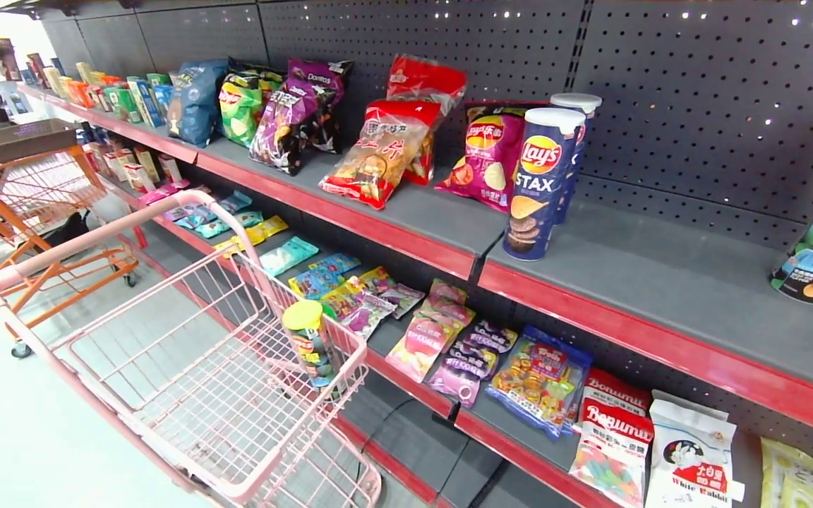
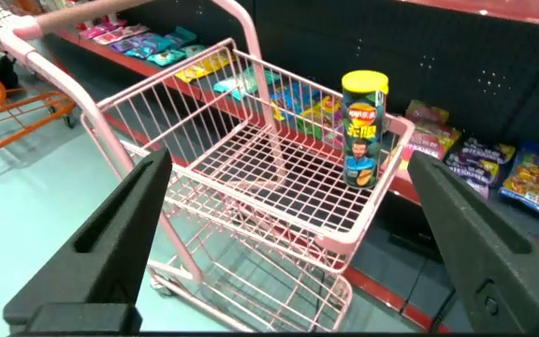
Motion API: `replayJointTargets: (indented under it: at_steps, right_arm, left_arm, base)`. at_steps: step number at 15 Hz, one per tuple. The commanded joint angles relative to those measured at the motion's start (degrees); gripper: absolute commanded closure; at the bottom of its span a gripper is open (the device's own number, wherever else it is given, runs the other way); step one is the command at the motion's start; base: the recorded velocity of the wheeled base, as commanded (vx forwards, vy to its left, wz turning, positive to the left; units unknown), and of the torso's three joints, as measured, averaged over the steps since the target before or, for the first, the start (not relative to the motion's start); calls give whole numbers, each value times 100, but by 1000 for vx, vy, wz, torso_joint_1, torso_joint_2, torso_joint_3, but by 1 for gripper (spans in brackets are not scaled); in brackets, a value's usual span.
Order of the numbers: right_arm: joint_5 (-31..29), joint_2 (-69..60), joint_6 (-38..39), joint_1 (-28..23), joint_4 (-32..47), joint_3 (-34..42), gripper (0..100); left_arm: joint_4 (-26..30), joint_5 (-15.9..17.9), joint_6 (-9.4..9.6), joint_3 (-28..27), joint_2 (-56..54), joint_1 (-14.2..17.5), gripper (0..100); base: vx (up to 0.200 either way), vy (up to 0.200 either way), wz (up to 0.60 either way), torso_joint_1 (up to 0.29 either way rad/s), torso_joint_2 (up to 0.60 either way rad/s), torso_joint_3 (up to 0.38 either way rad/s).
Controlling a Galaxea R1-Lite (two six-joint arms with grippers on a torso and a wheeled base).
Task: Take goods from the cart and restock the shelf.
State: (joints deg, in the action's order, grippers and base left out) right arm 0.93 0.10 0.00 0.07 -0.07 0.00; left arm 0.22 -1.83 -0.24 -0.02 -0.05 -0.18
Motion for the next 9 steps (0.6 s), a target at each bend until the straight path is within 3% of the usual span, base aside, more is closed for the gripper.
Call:
replayJointTargets:
  at_steps: [1, 9]
  right_arm:
    - [4, -1, 0, 1, -1, 0, 0]
    - [4, -1, 0, 1, -1, 0, 0]
  left_arm:
    - [4, -2, -2, 2, 5, 1, 0]
    - [4, -2, 7, 2, 5, 1, 0]
  base:
    - [0, 0, 0, -163, 442, 256]
    - [0, 0, 0, -191, 533, 341]
